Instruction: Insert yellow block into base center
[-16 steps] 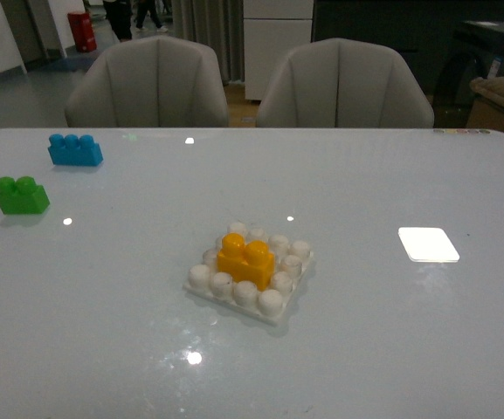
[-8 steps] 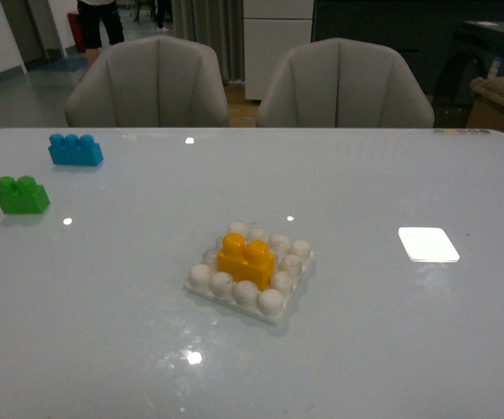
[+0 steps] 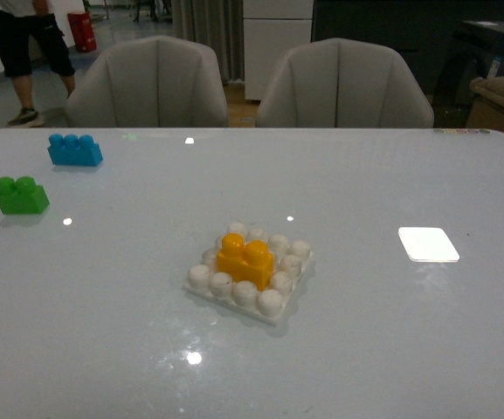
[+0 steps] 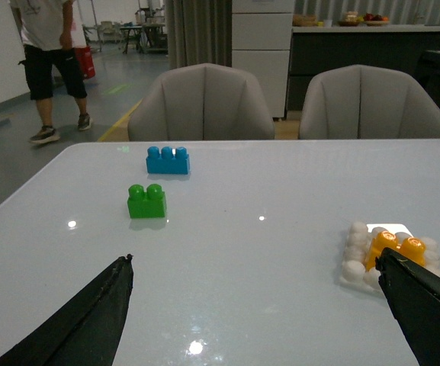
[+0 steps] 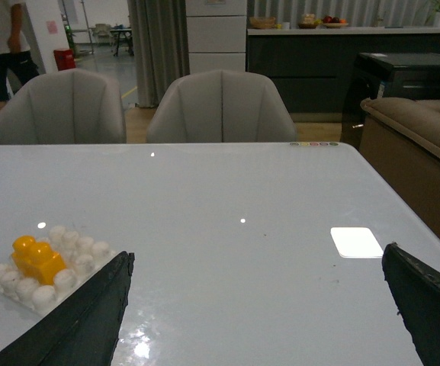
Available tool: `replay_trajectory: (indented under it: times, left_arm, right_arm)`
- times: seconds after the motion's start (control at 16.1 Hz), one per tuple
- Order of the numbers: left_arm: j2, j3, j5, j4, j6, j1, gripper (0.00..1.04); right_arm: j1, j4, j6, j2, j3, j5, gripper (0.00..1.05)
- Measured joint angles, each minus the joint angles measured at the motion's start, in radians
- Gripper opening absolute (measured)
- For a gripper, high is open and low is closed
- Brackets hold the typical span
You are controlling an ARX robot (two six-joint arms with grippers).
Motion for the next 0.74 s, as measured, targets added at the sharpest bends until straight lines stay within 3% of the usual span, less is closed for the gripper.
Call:
replay_trajectory:
  times: [0.74]
  left_arm:
    - [0.000,0.000,0.000,0.000,0.000,0.000,0.98]
  right_arm:
    - [0.000,0.000,0.000,0.000,0.000,0.000,0.98]
